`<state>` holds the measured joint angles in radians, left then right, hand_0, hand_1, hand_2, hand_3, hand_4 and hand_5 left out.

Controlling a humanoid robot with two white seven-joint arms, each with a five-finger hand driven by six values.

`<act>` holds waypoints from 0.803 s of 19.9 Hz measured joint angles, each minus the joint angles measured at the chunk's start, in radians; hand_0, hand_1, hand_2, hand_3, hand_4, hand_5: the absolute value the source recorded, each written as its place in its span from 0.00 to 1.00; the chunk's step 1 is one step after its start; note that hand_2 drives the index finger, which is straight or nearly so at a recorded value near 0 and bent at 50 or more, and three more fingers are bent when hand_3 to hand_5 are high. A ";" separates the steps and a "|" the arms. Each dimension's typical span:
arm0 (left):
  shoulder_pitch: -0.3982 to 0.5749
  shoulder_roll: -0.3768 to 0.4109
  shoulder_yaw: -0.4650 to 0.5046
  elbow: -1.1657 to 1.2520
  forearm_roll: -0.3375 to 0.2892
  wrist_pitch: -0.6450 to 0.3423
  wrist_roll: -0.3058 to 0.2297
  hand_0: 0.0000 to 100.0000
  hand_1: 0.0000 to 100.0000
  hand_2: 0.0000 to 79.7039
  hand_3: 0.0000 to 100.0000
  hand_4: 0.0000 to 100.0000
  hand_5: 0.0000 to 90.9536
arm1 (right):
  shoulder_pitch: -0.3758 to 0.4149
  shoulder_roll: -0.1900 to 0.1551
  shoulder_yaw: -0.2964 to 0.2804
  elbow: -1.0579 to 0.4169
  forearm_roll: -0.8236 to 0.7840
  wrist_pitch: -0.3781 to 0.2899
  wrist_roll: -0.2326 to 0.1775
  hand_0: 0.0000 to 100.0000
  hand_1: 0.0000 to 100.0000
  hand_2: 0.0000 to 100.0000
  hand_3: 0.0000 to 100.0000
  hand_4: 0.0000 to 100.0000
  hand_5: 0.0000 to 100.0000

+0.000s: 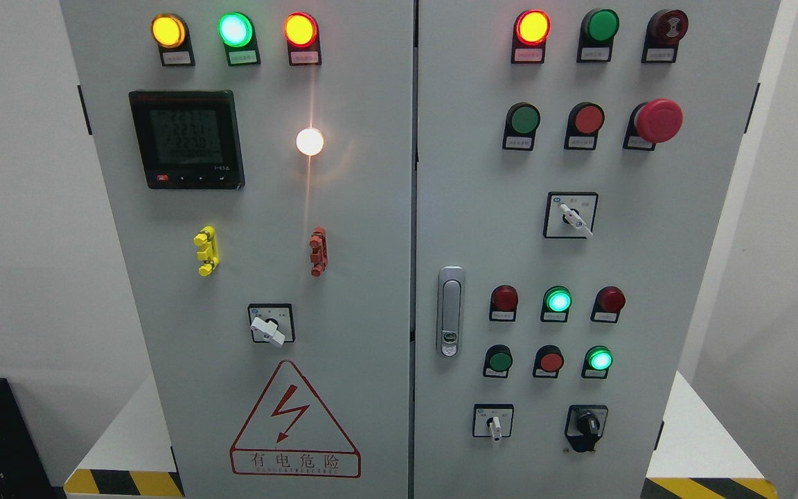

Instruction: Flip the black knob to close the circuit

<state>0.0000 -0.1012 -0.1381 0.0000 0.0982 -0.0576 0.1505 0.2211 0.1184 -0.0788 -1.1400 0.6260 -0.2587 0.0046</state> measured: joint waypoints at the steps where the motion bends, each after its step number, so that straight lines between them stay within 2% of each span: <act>1: 0.000 0.000 0.000 0.000 0.000 0.000 0.000 0.12 0.56 0.00 0.00 0.00 0.00 | -0.001 0.000 -0.002 -0.023 0.016 0.008 -0.007 0.00 0.00 0.47 0.73 0.67 0.69; 5: 0.000 0.000 0.000 0.000 0.000 0.000 0.000 0.12 0.56 0.00 0.00 0.00 0.00 | -0.016 0.000 -0.007 -0.102 0.070 0.061 -0.033 0.00 0.00 0.54 0.78 0.72 0.76; 8: 0.000 0.000 0.000 0.000 0.000 0.000 0.000 0.12 0.56 0.00 0.00 0.00 0.00 | -0.034 0.000 -0.009 -0.155 0.120 0.095 -0.072 0.00 0.00 0.62 0.87 0.79 0.86; 10: 0.000 0.000 0.000 0.000 0.000 0.000 0.000 0.12 0.56 0.00 0.00 0.00 0.00 | -0.044 0.001 -0.010 -0.188 0.157 0.121 -0.090 0.00 0.00 0.65 0.90 0.82 0.90; 16: 0.000 0.000 0.000 0.000 0.000 0.000 0.000 0.12 0.56 0.00 0.00 0.00 0.00 | -0.075 0.002 -0.011 -0.285 0.257 0.192 -0.114 0.00 0.00 0.70 0.95 0.86 0.97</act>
<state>0.0000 -0.1012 -0.1381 0.0000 0.0982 -0.0576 0.1505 0.1462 0.1204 -0.0898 -1.4249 0.8828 -0.0670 -0.1091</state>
